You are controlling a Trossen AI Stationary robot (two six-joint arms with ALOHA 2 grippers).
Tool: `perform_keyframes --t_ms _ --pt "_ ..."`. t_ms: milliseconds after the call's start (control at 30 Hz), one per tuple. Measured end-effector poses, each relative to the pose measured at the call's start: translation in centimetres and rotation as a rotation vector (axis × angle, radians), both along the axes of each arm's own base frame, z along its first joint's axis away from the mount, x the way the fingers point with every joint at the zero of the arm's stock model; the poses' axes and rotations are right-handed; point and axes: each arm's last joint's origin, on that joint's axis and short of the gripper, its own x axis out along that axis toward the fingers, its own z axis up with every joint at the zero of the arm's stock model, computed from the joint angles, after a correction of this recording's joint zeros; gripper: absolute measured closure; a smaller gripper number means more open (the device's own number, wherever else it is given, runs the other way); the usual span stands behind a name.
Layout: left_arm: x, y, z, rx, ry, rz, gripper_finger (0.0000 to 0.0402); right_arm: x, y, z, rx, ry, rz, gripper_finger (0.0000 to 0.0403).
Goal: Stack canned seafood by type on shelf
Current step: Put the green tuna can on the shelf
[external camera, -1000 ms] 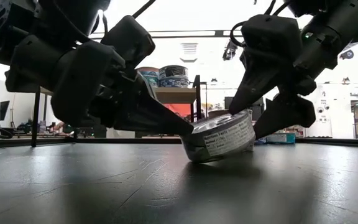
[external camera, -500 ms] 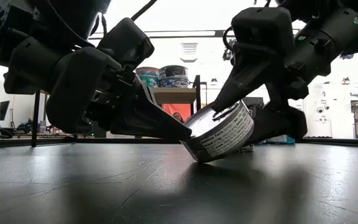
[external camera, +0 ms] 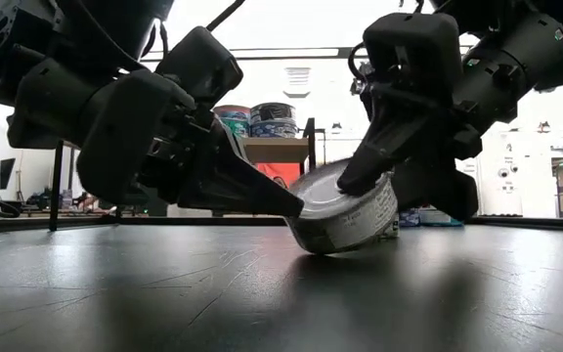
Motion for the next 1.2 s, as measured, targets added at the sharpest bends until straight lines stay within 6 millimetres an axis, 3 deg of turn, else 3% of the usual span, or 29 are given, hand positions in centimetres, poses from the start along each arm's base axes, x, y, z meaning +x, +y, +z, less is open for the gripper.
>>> perform_keyframes --t_ms 100,400,733,967,1200 --pt "-0.2 0.0 -0.1 0.007 0.012 -0.007 0.0401 0.0 0.0 0.1 -0.018 -0.009 0.015 0.0274" --pt "-1.1 0.3 1.5 0.002 -0.021 -0.011 0.0401 -1.1 -0.4 1.6 -0.093 0.033 0.055 0.0272" --pt "-5.7 2.4 5.8 -0.041 -0.13 -0.012 0.0401 -6.1 0.3 5.9 -0.223 0.134 0.045 0.0272" --pt "-8.1 3.5 9.1 -0.106 -0.253 -0.003 0.0401 -8.3 1.5 8.9 -0.382 -0.074 -0.112 0.0272" --pt "-8.3 3.7 12.3 -0.162 -0.371 0.033 0.0385 -6.5 2.0 9.8 -0.56 -0.246 -0.164 0.0272"
